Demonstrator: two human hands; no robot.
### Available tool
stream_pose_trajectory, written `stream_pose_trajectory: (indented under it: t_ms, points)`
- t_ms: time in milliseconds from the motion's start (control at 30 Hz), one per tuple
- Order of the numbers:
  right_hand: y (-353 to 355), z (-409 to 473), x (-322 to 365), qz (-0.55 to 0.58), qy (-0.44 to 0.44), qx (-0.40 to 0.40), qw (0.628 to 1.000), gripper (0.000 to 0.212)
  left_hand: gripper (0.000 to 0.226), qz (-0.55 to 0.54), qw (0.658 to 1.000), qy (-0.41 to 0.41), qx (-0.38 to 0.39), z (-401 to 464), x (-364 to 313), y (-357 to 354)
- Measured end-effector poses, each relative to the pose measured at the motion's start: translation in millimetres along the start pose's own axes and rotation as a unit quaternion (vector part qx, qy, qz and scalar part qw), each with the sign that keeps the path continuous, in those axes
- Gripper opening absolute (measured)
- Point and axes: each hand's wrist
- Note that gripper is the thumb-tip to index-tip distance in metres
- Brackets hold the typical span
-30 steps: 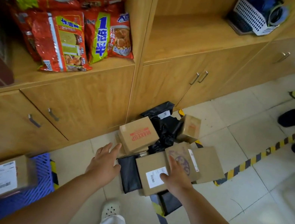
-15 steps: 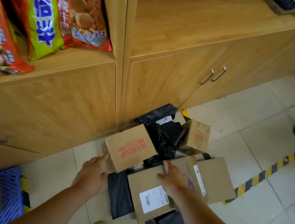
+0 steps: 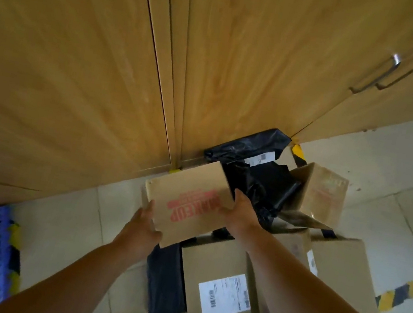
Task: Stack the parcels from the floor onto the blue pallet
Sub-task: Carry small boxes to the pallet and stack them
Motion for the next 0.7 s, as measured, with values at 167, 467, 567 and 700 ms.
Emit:
stream_pose_trajectory:
  t_ms: [167, 467, 567, 700]
  points:
    - [-10.5, 40.7, -9.5, 0.088, -0.025, 0.038, 0.995, 0.089, 0.073, -0.115, 0.993, 0.021, -0.010, 15.4, -6.9, -7.1]
    - [5.5, 22.5, -28.7, 0.128, -0.058, 0.042, 0.989, 0.069, 0.070, -0.284, 0.958, 0.019, -0.041, -5.4, -21.7, -11.0]
    - [24.3, -4.1, -30.1, 0.193, -0.097, 0.017, 0.976, 0.063, 0.062, -0.285, 0.957, 0.011, -0.046, -29.6, -45.9, -5.1]
    - [63.2, -63.3, -19.6, 0.339, -0.134, 0.029, 0.931, 0.057, 0.040, -0.293, 0.954, 0.014, -0.067, -66.9, -84.7, 6.2]
Point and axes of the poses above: each hand's wrist, its own z-axis towards the middle knuckle, its own y-axis out of the back of the hand, x = y × z, and after that the axes turned 9 degrees about x, right-handed
